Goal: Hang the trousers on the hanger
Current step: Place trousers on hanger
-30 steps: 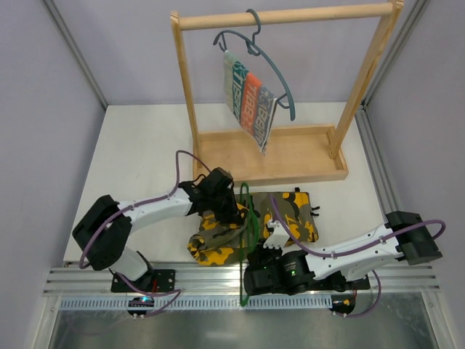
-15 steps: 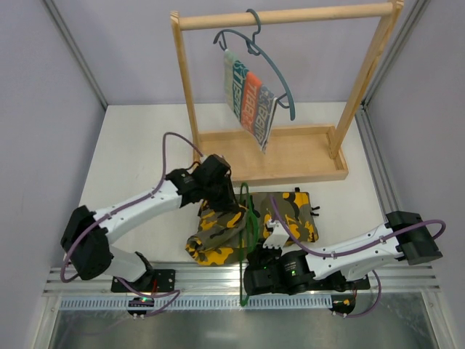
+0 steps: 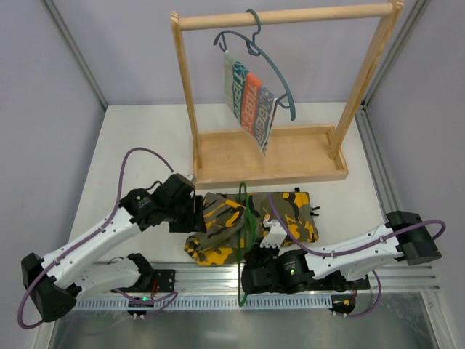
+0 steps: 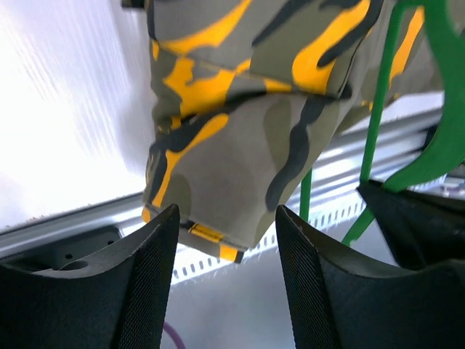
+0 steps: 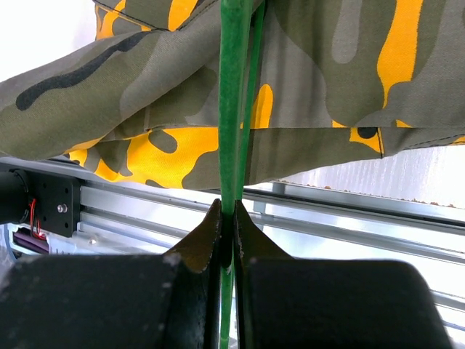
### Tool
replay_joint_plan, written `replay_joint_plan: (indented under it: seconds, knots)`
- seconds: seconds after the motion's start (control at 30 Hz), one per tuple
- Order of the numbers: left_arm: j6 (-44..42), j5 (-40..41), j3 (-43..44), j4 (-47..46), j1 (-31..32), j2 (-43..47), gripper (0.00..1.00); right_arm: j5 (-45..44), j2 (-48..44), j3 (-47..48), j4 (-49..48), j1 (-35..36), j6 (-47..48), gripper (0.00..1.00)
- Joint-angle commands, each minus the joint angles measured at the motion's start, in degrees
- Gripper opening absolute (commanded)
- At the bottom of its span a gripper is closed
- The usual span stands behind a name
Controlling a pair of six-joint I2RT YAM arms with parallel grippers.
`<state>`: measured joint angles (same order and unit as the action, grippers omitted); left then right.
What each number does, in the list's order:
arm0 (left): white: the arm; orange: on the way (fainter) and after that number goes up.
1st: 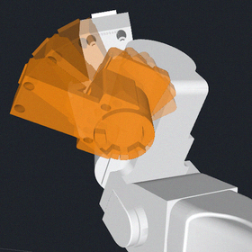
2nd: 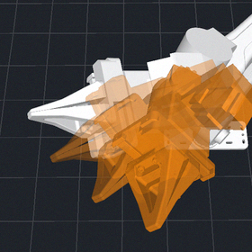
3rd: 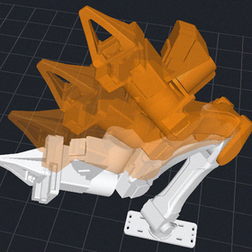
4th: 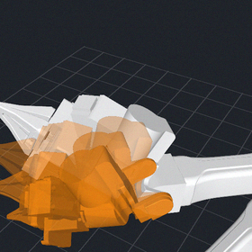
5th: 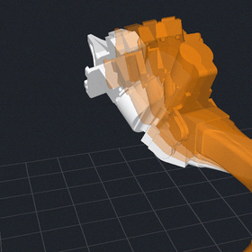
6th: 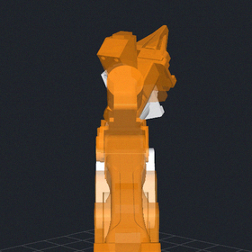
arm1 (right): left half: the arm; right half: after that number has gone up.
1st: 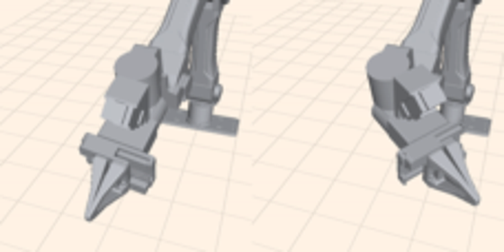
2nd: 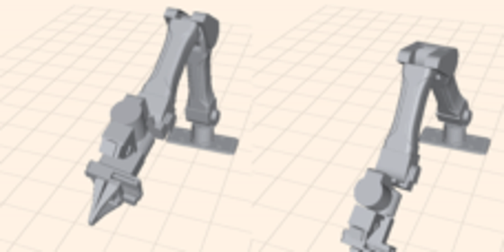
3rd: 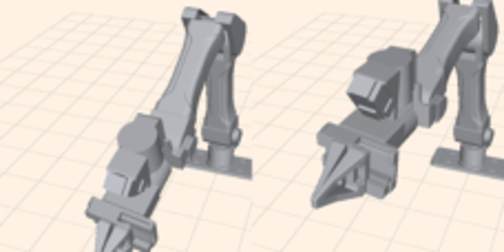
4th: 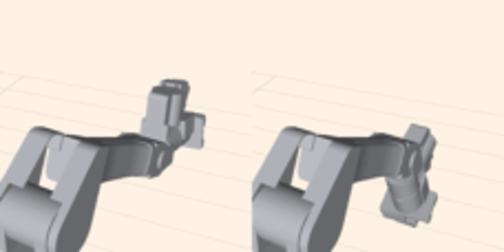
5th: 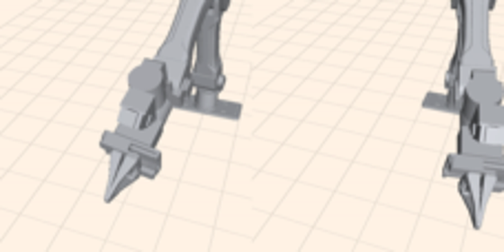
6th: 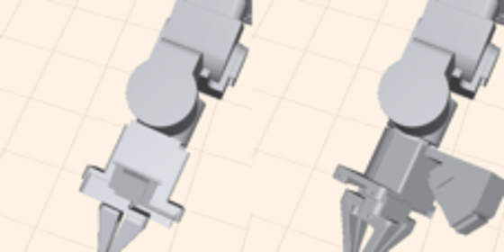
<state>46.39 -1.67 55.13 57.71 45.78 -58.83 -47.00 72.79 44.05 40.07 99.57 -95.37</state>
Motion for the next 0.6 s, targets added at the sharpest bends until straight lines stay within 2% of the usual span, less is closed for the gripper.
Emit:
replay_joint_plan:
  seconds: [0.0,0.17,0.23,0.27,0.3,0.33,0.43,0.57]
  knots:
    - [-0.87,-6.85,-4.05,-2.51,0.63,2.4,0.57,-3.45,0.68,2.53,-4.04,0.18,1.24,0.04]
    - [0.89,-11.59,-7.76,-10.32,2.56,1.53,0.56,-3.97,0.24,2.62,-3.51,0.45,0.89,0.04]
    - [1.51,-12.12,-8.63,-12.44,3.96,0.65,0.47,-4.15,-0.02,2.62,-2.9,0.63,0.28,0.04]
    - [2.81,-13.43,-9.16,-16.28,5.79,-1.7,0.29,-4.41,-0.2,2.62,-2.64,0.71,-0.07,0.04]
    - [2.83,-13.97,-9.17,-16.32,5.81,-1.73,0.29,-4.41,-0.2,2.62,-2.63,0.71,-0.08,0.04]
    - [3.26,-14.49,-9.43,-19.28,6.77,-2.42,0.17,-4.41,-0.02,2.62,-2.63,0.71,-0.08,0.04]
    - [7.21,-17.47,-11.71,-28.22,8.01,-3.04,0.0,-4.68,0.07,2.71,-2.72,0.8,-0.43,0.04]
    - [13.36,-18.45,-16.63,-39.83,9.94,-3.48,0.0,-4.85,0.24,3.14,-2.64,0.98,-0.43,0.04]
